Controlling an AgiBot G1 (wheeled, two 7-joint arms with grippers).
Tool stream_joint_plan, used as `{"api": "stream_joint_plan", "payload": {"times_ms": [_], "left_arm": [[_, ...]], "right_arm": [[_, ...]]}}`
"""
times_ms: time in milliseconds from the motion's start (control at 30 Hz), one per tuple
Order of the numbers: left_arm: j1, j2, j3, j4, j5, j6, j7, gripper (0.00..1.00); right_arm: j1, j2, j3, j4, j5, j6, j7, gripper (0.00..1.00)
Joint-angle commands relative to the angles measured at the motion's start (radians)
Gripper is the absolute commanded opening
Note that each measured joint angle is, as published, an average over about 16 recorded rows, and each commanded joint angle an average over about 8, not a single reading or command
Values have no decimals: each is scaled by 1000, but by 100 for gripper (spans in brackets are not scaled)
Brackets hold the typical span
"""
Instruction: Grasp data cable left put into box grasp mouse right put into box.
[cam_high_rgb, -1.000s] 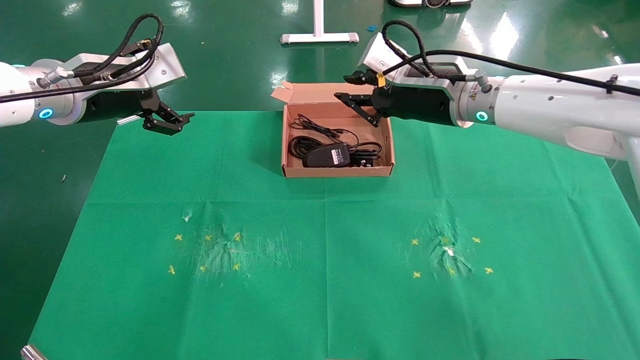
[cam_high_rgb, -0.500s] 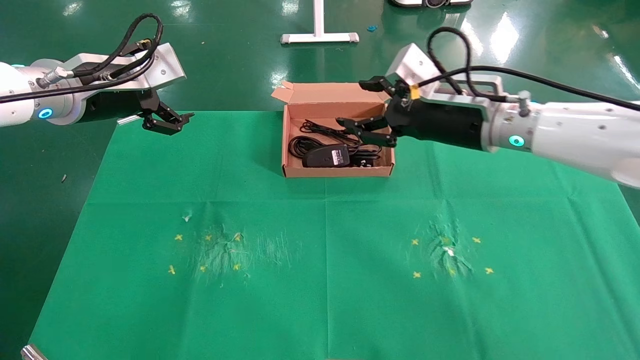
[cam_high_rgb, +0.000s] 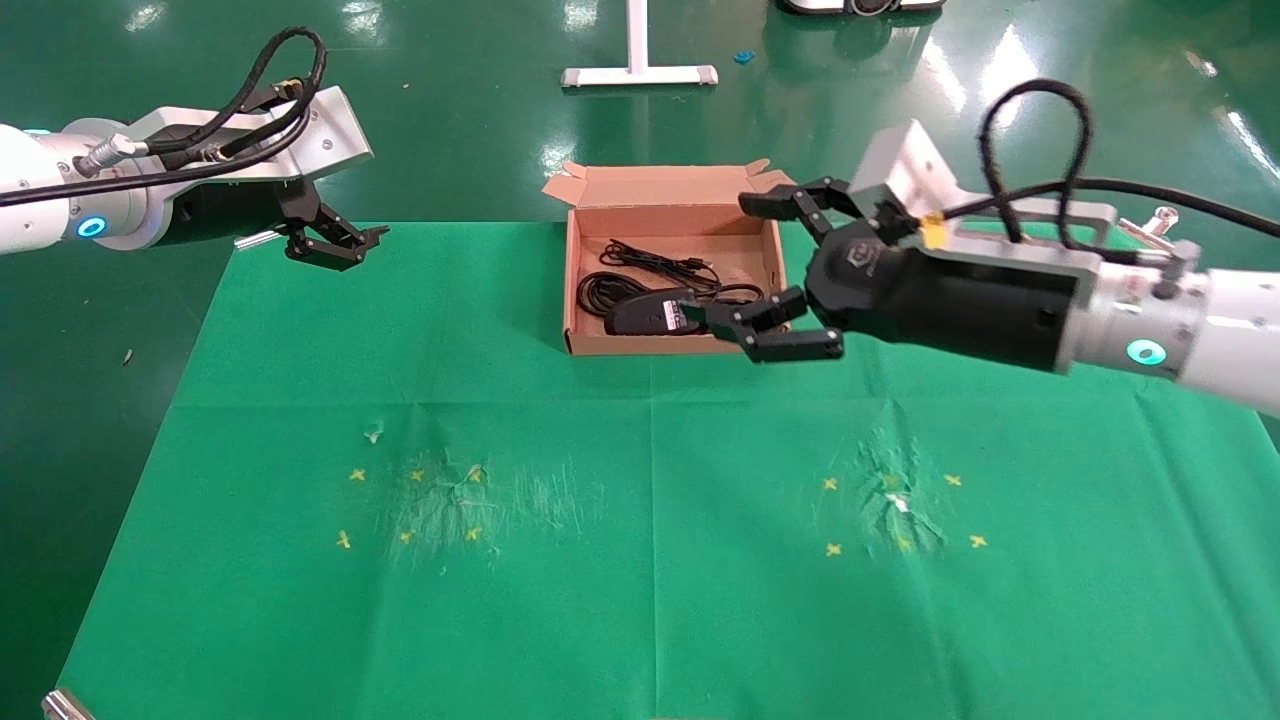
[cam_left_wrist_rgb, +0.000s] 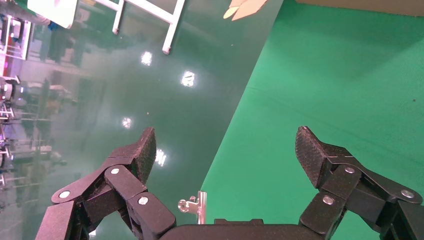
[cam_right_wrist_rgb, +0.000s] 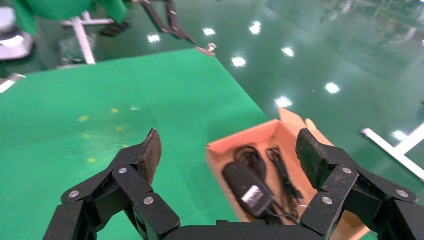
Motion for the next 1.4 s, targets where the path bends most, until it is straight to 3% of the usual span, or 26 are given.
{"api": "stream_joint_plan", "payload": {"times_ms": [33,433,1000,1400], "left_arm": [[0,0,0,0,0,0,0,100],[24,-9,-24,-4,-50,22,16,100],[204,-74,-208,-31,-432,191,142,100],[333,-121,-339,-51,-704,312,231,100]], "right_arm": [[-17,19,8,20,30,-19,6,100],[-120,134,52,135,207,-133,43,100],[-260,291,113,292,448,-289,94,100],[-269,302,116,303,465,-300,97,100]]}}
